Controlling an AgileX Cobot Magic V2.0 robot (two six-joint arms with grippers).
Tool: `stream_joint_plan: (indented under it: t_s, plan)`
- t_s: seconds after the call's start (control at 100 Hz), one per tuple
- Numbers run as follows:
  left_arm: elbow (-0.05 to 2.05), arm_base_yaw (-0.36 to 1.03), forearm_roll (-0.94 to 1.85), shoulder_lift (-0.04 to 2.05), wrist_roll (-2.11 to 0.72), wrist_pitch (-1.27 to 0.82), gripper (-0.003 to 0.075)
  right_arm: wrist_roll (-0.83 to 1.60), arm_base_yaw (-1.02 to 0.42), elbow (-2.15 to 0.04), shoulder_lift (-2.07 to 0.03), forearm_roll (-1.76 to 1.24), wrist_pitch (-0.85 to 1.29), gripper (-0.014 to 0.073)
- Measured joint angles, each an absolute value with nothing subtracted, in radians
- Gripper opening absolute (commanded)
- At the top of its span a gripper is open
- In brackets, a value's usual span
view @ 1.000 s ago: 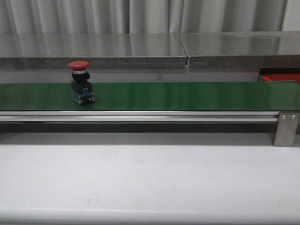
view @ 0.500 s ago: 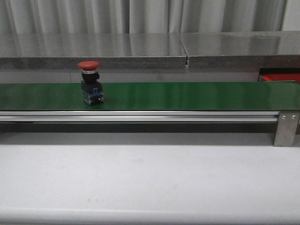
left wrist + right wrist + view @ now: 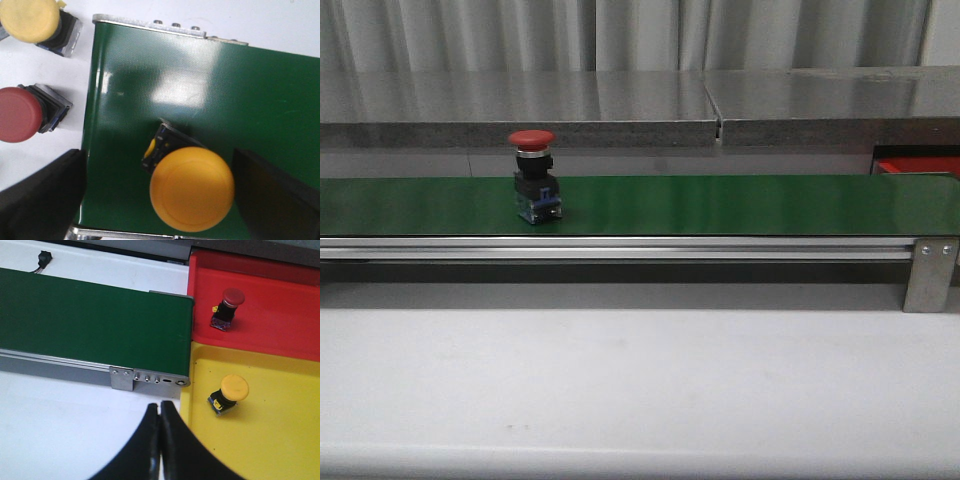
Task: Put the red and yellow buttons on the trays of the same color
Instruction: 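Set the yellow button on the belt and open the left gripper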
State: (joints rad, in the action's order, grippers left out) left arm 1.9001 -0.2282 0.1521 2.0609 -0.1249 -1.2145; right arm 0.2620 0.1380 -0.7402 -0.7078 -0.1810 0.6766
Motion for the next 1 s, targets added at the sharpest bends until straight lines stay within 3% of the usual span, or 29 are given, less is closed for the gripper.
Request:
stream_joint_plan:
  t_s: [0.36, 0.67, 1.0]
  plan:
    - [1.900, -0.205, 0.219, 1.965, -0.182, -1.159, 0.0641, 0.262, 0.138, -0.740, -0.708, -0.181, 0.677, -0.0118]
    - [1.881, -0.094, 0.229, 1.756, -0.223, -1.086, 0.0641, 0.262, 0.138, -0.740, -0.708, -0.181, 0.677, -0.0118]
    - [1.467, 0.000, 0.239, 1.384, -0.235, -0.855, 0.0641, 0.262, 0.138, -0.740, -0.708, -0.181, 0.677, -0.0118]
